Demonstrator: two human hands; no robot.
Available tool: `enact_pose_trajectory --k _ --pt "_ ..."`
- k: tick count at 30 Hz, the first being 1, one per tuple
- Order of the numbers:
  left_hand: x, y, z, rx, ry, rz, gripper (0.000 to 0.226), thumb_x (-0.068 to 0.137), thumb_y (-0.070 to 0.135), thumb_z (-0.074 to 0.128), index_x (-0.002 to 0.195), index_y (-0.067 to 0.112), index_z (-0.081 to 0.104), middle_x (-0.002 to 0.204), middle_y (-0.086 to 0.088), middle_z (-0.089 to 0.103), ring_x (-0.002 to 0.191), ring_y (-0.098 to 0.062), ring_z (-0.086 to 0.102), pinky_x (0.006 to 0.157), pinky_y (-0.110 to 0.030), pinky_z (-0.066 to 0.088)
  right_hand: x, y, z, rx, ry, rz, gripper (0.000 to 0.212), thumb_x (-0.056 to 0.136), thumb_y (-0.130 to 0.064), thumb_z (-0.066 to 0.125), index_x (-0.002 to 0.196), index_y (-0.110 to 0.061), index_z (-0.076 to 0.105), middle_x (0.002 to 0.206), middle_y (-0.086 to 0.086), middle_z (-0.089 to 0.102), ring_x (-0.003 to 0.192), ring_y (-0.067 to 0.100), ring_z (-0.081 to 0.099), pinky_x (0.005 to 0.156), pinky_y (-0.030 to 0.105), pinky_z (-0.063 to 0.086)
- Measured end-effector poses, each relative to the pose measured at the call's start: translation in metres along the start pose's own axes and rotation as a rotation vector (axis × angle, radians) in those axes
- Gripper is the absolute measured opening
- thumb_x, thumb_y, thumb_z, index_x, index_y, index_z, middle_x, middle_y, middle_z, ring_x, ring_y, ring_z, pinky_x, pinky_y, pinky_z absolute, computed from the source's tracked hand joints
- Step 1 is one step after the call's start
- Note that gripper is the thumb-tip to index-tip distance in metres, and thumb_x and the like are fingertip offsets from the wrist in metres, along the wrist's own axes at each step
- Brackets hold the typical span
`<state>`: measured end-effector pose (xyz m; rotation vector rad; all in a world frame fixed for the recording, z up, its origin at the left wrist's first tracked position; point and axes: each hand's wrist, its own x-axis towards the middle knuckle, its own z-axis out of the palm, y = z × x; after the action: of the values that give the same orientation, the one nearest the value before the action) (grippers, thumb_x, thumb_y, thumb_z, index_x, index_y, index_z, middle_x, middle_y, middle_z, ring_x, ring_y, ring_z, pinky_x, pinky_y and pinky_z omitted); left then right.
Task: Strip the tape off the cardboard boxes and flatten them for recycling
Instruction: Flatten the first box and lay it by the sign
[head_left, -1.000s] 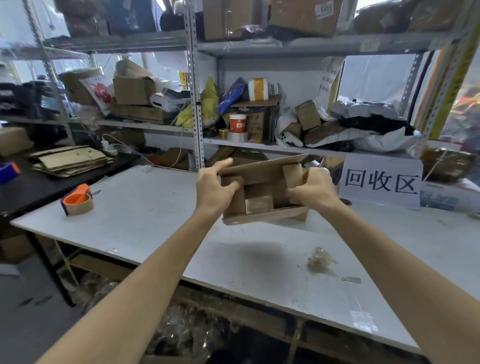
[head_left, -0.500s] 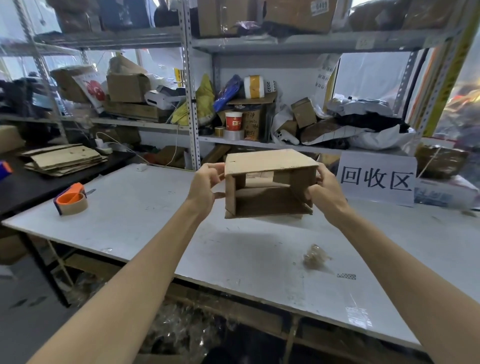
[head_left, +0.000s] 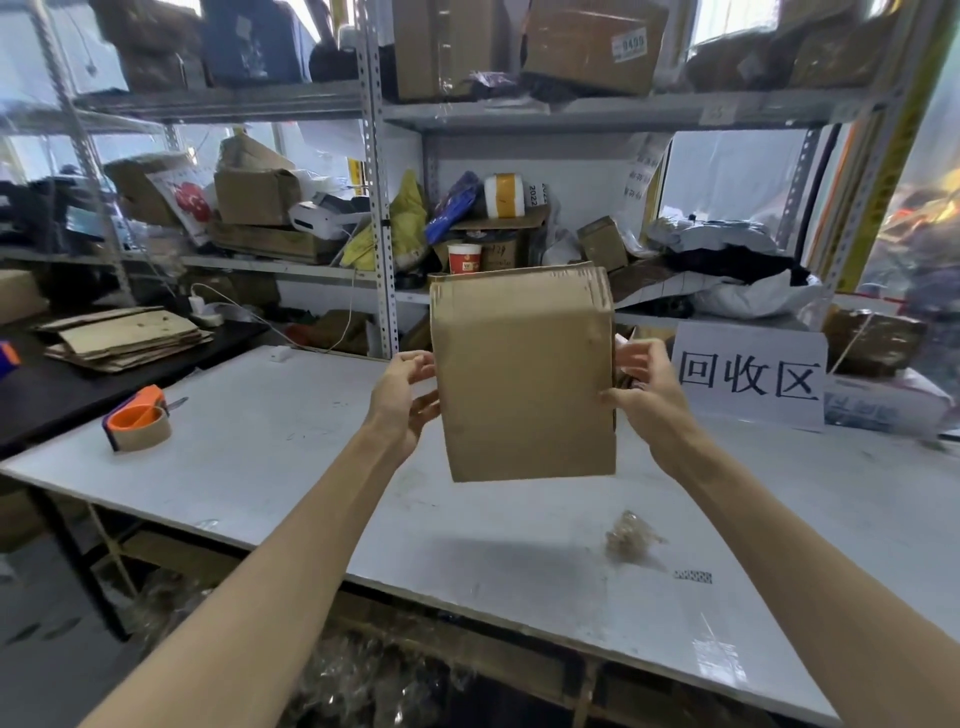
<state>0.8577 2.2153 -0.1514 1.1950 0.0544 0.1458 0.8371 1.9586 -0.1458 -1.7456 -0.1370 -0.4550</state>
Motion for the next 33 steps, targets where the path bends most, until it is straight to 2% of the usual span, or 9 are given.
enact_pose_trajectory --k 3,7,9,13,17,22,26,29,33 --pt "0.0 0.009 0.001 -0.032 -0.051 -0.037 0.028 0.106 0.031 0.038 0.099 0.028 0.064 0.11 -0.005 0.059 0.102 -0.032 0.054 0.076 -0.045 0.053 -0.001 -0.006 0.002 0.176 0.037 0.041 0.013 0.093 -0.022 0.056 0.102 -0.02 0.046 0.099 0.002 0.059 0.087 0.015 0.06 0.057 0.017 0.048" --pt "-0.002 0.014 0.005 0.068 -0.061 -0.004 0.005 0.098 0.025 0.058 0.101 0.028 0.061 0.109 -0.001 0.061 0.1 -0.031 0.056 0.066 -0.04 0.053 -0.002 -0.009 0.002 0.202 0.023 0.033 0.026 0.103 -0.03 0.034 0.111 -0.033 0.058 0.094 -0.005 0.067 0.079 0.007 0.064 0.051 0.014 0.049" --pt "-0.001 0.015 0.003 0.129 -0.103 0.065 0.02 0.095 0.013 0.063 0.106 0.029 0.059 0.11 -0.002 0.065 0.099 -0.029 0.062 0.062 -0.037 0.055 -0.003 -0.013 0.001 0.186 0.062 0.053 0.033 0.104 -0.029 0.03 0.099 -0.033 0.062 0.089 -0.002 0.068 0.079 0.01 0.065 0.056 0.018 0.05" --pt "-0.006 0.022 -0.003 0.329 -0.316 0.203 0.048 0.087 0.001 0.07 0.116 0.037 0.057 0.12 0.0 0.056 0.107 -0.02 0.06 0.063 -0.026 0.057 0.0 -0.019 -0.007 0.054 0.071 0.083 0.023 0.1 -0.011 0.038 0.097 -0.006 0.06 0.104 0.021 0.063 0.091 0.03 0.064 0.063 0.038 0.058" --pt "-0.011 0.027 -0.006 0.553 -0.501 0.195 0.079 0.079 0.002 0.078 0.13 0.051 0.044 0.132 0.0 0.043 0.117 -0.023 0.055 0.083 -0.033 0.058 0.007 -0.031 -0.022 0.035 -0.041 0.17 0.024 0.089 -0.004 0.046 0.106 -0.01 0.062 0.102 0.013 0.065 0.1 0.037 0.063 0.085 0.053 0.055" --pt "-0.017 0.019 0.006 0.754 -0.503 0.289 0.099 0.071 0.002 0.084 0.138 0.053 0.032 0.147 0.003 0.026 0.132 -0.029 0.042 0.102 -0.046 0.051 0.006 -0.035 -0.018 -0.119 -0.141 0.232 0.041 0.077 -0.028 0.071 0.112 -0.012 0.055 0.11 0.014 0.06 0.097 0.028 0.061 0.085 0.047 0.054" --pt "-0.016 0.015 0.018 0.634 -0.433 0.404 0.089 0.059 0.014 0.092 0.133 0.036 0.046 0.143 -0.006 0.037 0.127 -0.028 0.05 0.099 -0.039 0.054 0.003 -0.025 0.0 -0.261 0.106 0.199 0.082 0.06 -0.032 0.088 0.122 -0.006 0.041 0.111 0.009 0.052 0.098 0.021 0.056 0.075 0.035 0.054" --pt "-0.012 0.02 0.023 0.521 -0.437 0.406 0.083 0.049 0.024 0.092 0.121 0.029 0.05 0.128 -0.01 0.05 0.117 -0.021 0.059 0.086 -0.025 0.057 0.003 -0.016 0.002 -0.206 0.232 0.172 0.072 0.058 -0.02 0.09 0.112 -0.007 0.045 0.117 0.014 0.052 0.101 0.025 0.056 0.068 0.032 0.055" --pt "-0.005 0.02 0.025 0.472 -0.351 0.297 0.077 0.054 0.023 0.092 0.117 0.021 0.048 0.12 -0.001 0.06 0.116 -0.019 0.06 0.079 -0.021 0.057 0.0 -0.011 0.002 -0.178 0.312 0.067 0.063 0.059 -0.014 0.086 0.106 -0.01 0.045 0.111 0.016 0.057 0.094 0.024 0.059 0.061 0.02 0.045"
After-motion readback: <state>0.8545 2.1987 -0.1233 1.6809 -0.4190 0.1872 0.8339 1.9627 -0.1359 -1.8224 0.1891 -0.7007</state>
